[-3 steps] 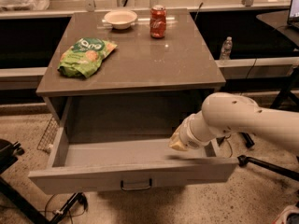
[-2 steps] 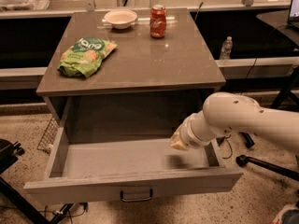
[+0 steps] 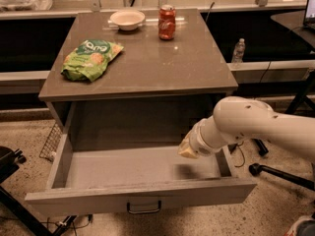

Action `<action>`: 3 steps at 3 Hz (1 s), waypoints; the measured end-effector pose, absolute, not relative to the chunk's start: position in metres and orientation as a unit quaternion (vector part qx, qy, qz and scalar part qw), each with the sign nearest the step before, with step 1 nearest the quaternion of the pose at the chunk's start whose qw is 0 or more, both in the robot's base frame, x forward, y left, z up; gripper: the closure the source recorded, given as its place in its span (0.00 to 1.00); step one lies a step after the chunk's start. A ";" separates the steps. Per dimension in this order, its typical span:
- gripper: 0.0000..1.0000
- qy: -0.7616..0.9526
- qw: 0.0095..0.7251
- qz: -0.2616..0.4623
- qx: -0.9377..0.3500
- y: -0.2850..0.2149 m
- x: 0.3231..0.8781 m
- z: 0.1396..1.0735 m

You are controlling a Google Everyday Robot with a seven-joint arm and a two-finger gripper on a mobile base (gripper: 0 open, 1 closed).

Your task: Open top drawer

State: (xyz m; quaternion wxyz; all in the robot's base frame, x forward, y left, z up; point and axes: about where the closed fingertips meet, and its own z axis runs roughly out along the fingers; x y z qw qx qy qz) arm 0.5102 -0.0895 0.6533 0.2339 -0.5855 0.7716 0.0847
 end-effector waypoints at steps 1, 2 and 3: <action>0.12 0.771 0.234 0.084 -0.586 -0.089 0.510 0.654; 0.00 0.770 0.235 0.083 -0.587 -0.089 0.510 0.655; 0.00 0.770 0.235 0.083 -0.587 -0.089 0.510 0.655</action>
Offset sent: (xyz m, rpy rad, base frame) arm -0.0003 0.0004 0.0009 -0.0006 -0.0016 0.0012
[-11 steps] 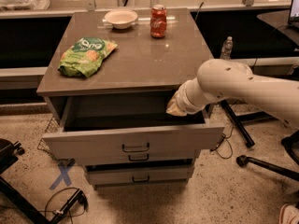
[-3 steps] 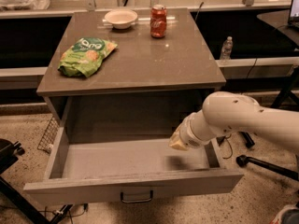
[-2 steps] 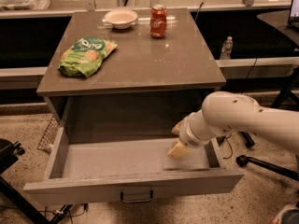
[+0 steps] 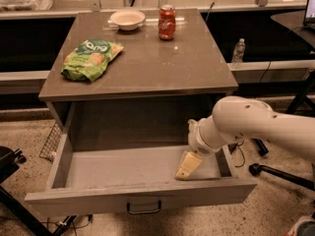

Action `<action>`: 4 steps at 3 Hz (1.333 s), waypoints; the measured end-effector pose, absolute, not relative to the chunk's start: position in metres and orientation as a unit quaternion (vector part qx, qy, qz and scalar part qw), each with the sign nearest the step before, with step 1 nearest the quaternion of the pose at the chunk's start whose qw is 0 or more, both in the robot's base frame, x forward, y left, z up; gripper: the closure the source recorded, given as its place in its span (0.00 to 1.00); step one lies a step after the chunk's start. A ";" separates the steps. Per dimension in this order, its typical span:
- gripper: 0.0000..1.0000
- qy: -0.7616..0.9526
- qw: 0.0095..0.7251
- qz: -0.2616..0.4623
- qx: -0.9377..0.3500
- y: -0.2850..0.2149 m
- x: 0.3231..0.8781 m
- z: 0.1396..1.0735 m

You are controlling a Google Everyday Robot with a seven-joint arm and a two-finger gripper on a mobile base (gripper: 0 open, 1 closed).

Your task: Open top drawer

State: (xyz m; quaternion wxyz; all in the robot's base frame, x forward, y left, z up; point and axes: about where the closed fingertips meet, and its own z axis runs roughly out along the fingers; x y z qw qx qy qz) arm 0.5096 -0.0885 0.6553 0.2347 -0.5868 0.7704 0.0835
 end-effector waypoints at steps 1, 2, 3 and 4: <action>0.25 0.770 0.236 0.082 -0.587 -0.088 0.508 0.657; 0.49 0.770 0.238 0.078 -0.587 -0.088 0.506 0.658; 0.80 0.782 0.233 0.075 -0.574 -0.099 0.477 0.665; 1.00 0.798 0.204 0.096 -0.559 -0.103 0.427 0.653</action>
Offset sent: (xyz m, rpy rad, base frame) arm -0.0053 -0.0015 0.0022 -0.0045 -0.0144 -0.0096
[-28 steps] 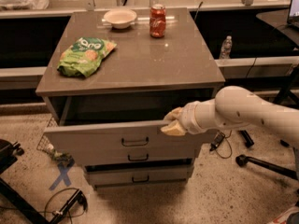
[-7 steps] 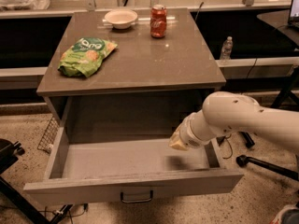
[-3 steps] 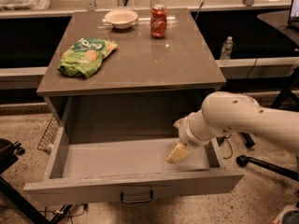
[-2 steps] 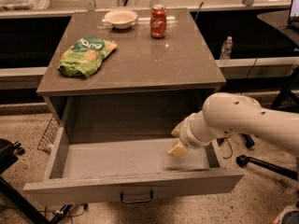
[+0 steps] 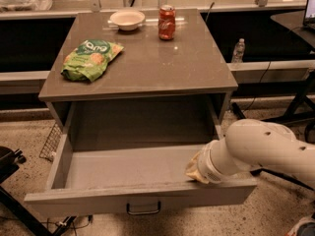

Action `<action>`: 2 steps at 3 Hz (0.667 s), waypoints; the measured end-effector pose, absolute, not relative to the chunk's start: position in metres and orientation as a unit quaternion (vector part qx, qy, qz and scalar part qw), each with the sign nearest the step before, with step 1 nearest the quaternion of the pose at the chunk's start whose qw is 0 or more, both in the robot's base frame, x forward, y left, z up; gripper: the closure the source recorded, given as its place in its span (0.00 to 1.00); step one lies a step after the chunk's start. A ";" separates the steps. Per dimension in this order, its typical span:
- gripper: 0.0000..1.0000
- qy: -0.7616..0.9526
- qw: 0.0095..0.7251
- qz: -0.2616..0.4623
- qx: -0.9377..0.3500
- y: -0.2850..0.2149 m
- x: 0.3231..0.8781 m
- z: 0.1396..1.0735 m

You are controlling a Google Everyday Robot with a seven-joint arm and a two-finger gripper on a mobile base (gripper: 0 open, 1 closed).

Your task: Open top drawer

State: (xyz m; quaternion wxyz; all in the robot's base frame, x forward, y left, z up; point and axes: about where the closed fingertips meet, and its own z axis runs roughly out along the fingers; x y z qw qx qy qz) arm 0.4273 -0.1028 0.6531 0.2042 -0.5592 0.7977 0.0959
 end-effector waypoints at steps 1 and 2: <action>1.00 0.801 0.193 0.103 -0.557 -0.102 0.415 0.648; 1.00 0.808 0.153 0.121 -0.556 -0.100 0.385 0.636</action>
Offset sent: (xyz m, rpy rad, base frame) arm -0.0897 0.0046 -0.0354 -0.0405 0.2572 0.0083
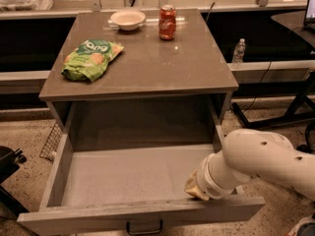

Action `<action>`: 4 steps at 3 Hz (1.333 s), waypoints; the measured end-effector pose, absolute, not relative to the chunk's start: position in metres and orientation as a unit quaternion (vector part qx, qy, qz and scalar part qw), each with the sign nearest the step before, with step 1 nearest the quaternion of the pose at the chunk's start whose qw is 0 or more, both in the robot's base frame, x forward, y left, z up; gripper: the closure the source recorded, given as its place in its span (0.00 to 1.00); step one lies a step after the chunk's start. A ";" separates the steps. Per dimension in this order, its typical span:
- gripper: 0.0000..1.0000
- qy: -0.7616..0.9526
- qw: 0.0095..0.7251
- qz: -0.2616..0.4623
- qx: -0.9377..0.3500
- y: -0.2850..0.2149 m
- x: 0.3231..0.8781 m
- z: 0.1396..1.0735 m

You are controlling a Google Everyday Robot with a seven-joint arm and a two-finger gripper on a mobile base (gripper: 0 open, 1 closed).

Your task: Open top drawer

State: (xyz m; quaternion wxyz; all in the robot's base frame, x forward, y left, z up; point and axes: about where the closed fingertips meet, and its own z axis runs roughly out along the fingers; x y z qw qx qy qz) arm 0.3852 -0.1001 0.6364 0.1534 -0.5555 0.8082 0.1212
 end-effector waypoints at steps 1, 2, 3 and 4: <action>0.84 0.809 0.148 0.124 -0.555 -0.100 0.381 0.636; 0.61 0.809 0.148 0.124 -0.555 -0.100 0.381 0.637; 0.38 0.809 0.148 0.123 -0.556 -0.100 0.381 0.638; 0.15 0.808 0.149 0.122 -0.557 -0.100 0.381 0.639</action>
Offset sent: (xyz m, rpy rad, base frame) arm -0.0042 0.0000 -0.0008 -0.0025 0.0122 0.0005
